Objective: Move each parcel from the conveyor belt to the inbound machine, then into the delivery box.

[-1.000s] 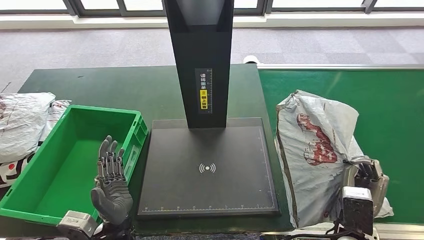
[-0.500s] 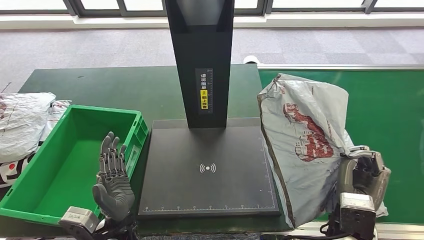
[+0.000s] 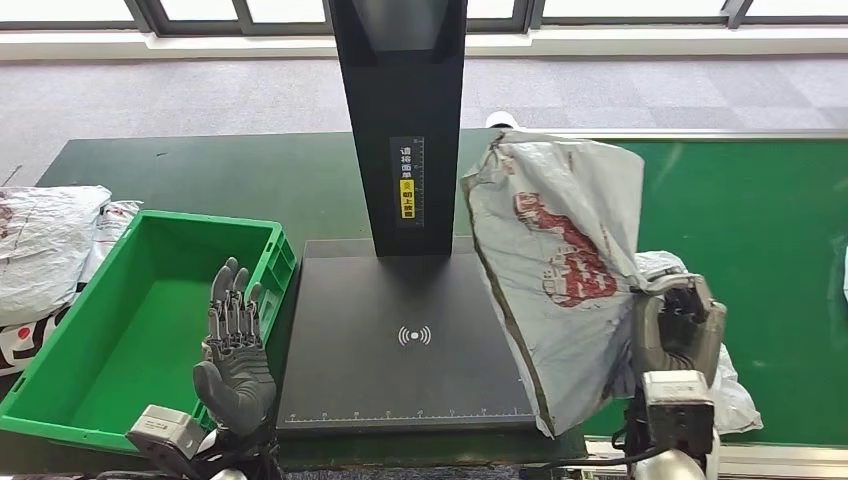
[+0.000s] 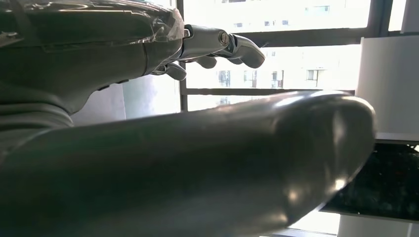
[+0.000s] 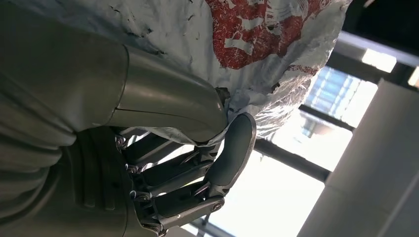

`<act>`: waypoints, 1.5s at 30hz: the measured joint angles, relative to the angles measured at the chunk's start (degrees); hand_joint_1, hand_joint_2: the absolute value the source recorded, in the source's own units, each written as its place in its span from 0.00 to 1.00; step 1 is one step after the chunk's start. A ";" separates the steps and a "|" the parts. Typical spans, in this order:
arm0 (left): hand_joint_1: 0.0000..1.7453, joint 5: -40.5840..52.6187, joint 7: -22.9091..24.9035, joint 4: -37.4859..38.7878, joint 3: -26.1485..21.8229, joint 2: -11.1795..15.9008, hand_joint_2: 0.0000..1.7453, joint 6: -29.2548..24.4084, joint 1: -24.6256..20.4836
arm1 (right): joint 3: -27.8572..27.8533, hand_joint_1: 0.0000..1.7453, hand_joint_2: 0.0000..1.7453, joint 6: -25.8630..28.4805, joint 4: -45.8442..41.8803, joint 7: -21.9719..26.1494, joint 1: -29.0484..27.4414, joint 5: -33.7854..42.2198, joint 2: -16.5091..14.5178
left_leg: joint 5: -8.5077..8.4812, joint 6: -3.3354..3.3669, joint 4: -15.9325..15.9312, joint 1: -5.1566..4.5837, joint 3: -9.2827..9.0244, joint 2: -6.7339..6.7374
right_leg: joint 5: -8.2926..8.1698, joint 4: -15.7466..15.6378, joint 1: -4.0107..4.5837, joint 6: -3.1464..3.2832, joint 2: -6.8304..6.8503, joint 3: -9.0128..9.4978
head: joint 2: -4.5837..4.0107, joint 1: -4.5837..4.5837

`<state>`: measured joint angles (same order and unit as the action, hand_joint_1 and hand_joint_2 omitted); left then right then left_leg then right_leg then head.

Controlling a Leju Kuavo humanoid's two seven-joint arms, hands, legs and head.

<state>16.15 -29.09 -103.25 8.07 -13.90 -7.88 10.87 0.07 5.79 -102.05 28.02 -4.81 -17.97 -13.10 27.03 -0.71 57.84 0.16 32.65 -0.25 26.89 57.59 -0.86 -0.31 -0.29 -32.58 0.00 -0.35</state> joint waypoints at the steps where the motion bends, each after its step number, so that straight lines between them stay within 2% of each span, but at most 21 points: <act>1: 0.00 -0.03 -0.03 0.33 0.00 0.01 0.00 0.02 -0.25 | 1.35 1.00 1.00 -0.09 2.07 -0.56 0.85 -0.11 0.07 | -0.04 -0.01 0.00 0.00 -0.11 -0.01 | -0.02 0.00 0.01 0.01 0.00 0.00 | 0.00 0.00; 10: 0.00 -3.10 -0.12 2.72 0.19 0.77 0.00 -0.15 -1.92 | 10.52 1.00 1.00 -3.97 27.96 -1.69 9.36 4.64 0.20 | -0.19 -0.04 0.00 0.01 -0.25 -0.15 | -0.12 0.02 0.00 0.03 0.05 -0.05 | 0.00 -0.01; 16: 0.00 -3.17 -0.15 3.34 0.42 1.20 0.00 -0.19 -2.05 | 12.32 1.00 1.00 -4.18 34.54 -1.60 11.40 5.03 0.20 | -0.19 -0.04 0.00 0.00 -0.19 -0.15 | -0.11 0.02 -0.01 0.02 0.04 -0.10 | 0.00 -0.01; 20: 0.00 -3.93 -0.32 3.53 0.72 1.52 0.00 -0.85 -2.17 | 13.82 1.00 1.00 -8.17 39.16 -2.99 13.08 5.32 -0.02 | -0.17 -0.06 0.00 0.00 -0.18 -0.11 | -0.11 0.02 0.00 0.02 0.02 -0.14 | 0.00 -0.01; 26: 0.00 -4.75 -0.49 3.88 1.51 1.93 0.00 -1.62 -2.52 | 16.09 1.00 1.00 -9.16 47.09 -1.22 15.49 5.70 -0.76 | -0.21 -0.05 0.00 0.01 -0.17 -0.15 | -0.12 0.02 0.01 0.03 0.06 -0.13 | 0.00 -0.01; 27: 0.00 -4.94 -0.54 3.96 1.60 2.02 0.00 -1.70 -2.51 | 16.15 0.95 1.00 -9.10 47.63 -1.10 15.69 5.86 -0.76 | -0.21 -0.05 0.00 0.01 -0.17 -0.14 | -0.12 0.02 0.01 0.03 0.05 -0.13 | 0.00 -0.01; 30: 0.00 -5.29 -0.75 4.25 1.70 2.28 0.00 -1.82 -2.51 | 16.22 0.20 1.00 -9.16 48.52 -1.26 15.97 6.29 -0.75 | -0.21 -0.05 0.00 0.01 -0.17 -0.14 | -0.13 0.02 0.00 0.03 0.04 -0.14 | 0.00 0.00; 31: 0.00 -5.33 -0.83 4.35 1.73 2.35 0.00 -1.89 -2.52 | 16.23 0.00 1.00 -9.30 48.73 -1.42 16.01 6.41 -0.74 | -0.21 -0.05 0.00 0.00 -0.17 -0.14 | -0.13 0.02 0.00 0.02 0.04 -0.14 | 0.00 0.00; 37: 0.00 -5.58 -1.04 4.59 1.96 2.64 0.00 -2.41 -2.42 | 16.26 0.00 1.00 -11.70 47.54 -1.66 15.07 7.84 0.26 | -0.20 -0.05 0.01 -0.01 -0.17 -0.15 | -0.12 0.01 -0.02 0.02 0.05 -0.15 | 0.00 0.00; 45: 0.00 -5.79 -1.33 4.11 1.97 3.02 0.00 -2.79 -1.63 | 16.17 0.00 1.00 -13.90 31.32 -0.13 7.40 10.99 5.74 | -0.15 -0.01 0.02 -0.01 -0.14 -0.16 | -0.11 -0.01 -0.03 0.01 0.06 -0.18 | 0.00 0.00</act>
<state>10.36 -30.42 -99.14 10.03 -10.88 -10.67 9.24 16.25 -8.11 -70.72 27.89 2.59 -6.98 -7.36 26.88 -0.72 57.85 0.15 32.51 -0.40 26.78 57.59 -0.88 -0.30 -0.23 -32.77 0.00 -0.35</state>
